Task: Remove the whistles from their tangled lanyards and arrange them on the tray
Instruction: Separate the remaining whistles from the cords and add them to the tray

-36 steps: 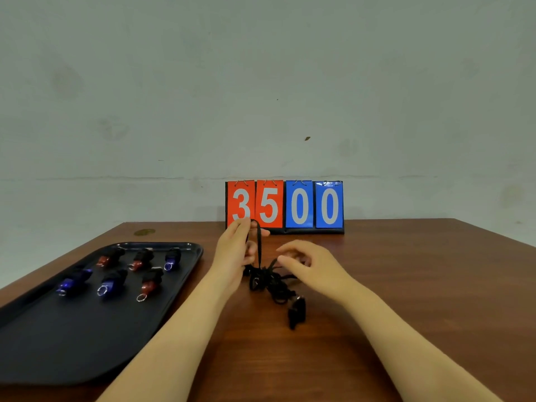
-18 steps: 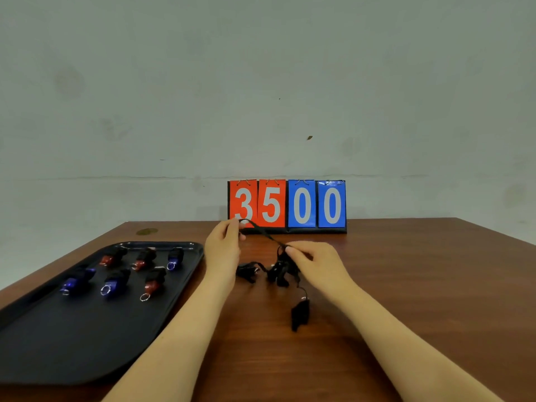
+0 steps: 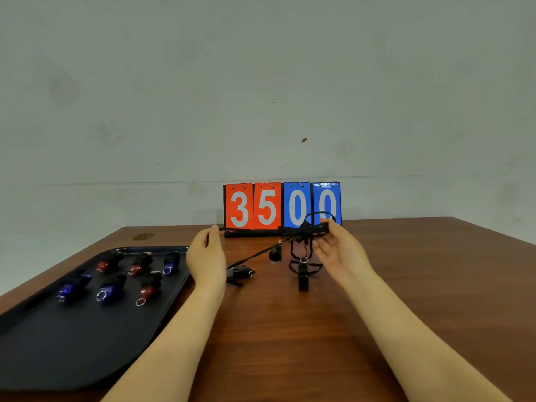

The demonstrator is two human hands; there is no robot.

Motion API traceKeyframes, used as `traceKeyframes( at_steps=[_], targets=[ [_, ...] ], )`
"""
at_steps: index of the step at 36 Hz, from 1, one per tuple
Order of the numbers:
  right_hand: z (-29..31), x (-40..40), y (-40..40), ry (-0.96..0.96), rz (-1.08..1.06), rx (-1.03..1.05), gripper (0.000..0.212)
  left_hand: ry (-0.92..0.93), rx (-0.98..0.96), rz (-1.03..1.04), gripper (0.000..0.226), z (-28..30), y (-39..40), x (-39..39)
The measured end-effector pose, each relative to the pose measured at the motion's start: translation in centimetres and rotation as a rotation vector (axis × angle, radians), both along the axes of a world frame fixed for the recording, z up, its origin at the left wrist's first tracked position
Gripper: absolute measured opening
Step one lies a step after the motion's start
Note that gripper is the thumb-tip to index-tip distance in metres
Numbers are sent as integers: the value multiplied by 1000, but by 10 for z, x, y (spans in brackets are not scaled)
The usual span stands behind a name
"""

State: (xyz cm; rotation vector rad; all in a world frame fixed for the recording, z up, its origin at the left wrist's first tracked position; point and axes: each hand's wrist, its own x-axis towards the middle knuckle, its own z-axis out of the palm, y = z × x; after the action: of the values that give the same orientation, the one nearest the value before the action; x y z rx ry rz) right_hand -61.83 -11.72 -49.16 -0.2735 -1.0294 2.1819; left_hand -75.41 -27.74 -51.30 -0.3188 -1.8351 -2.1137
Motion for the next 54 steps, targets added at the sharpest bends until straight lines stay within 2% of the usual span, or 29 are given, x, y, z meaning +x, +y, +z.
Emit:
traceKeyframes(
  at_steps=[5, 8, 12, 14, 19, 23, 27, 31, 34, 37, 40, 43, 46, 48, 52, 54],
  targets=[
    [0, 2, -3, -75, -35, 208, 17, -57, -201, -12, 24, -4, 1, -8],
    [-3, -1, -5, -131, -30, 254, 18, -106, -369, -68, 28, -9, 2, -13],
    [-4, -4, -9, -147, -7, 254, 19, -46, -740, -131, 22, -13, 9, -10],
    [-5, -5, -10, -145, 1, 246, 18, 21, -853, -141, 25, -15, 14, -5],
    [-5, -7, -11, -134, -4, 245, 18, 289, -791, -252, 20, -6, 21, 21],
    [-5, -7, -10, -127, -14, 252, 18, 320, -731, -438, 18, 0, 22, 41],
    [-5, -8, -12, -135, -16, 289, 18, 244, -571, -592, 19, 0, 23, 46],
    [-6, -8, -12, -155, -19, 343, 20, 188, -470, -610, 19, 2, 22, 47],
    [-6, -8, -13, -141, 10, 369, 20, 132, -470, -625, 25, 3, 20, 46],
    [-5, -8, -14, -113, 66, 375, 22, 24, -463, -657, 30, 4, 22, 45],
    [-4, -7, -13, -61, 114, 330, 23, -129, -327, -745, 33, 5, 23, 44],
    [-1, -5, -10, -69, 75, 347, 18, -170, -245, -798, 33, 9, 21, 44],
    [0, -6, -9, -162, -77, 450, 20, -138, -289, -795, 30, 11, 20, 45],
    [2, -6, -9, -206, -190, 511, 21, -76, -386, -775, 31, 10, 21, 44],
    [1, -4, -7, -214, -339, 576, 20, 92, -547, -731, 30, 8, 21, 42],
    [-1, -4, -5, -211, -394, 625, 22, 241, -639, -705, 21, 6, 19, 40]
  ],
)
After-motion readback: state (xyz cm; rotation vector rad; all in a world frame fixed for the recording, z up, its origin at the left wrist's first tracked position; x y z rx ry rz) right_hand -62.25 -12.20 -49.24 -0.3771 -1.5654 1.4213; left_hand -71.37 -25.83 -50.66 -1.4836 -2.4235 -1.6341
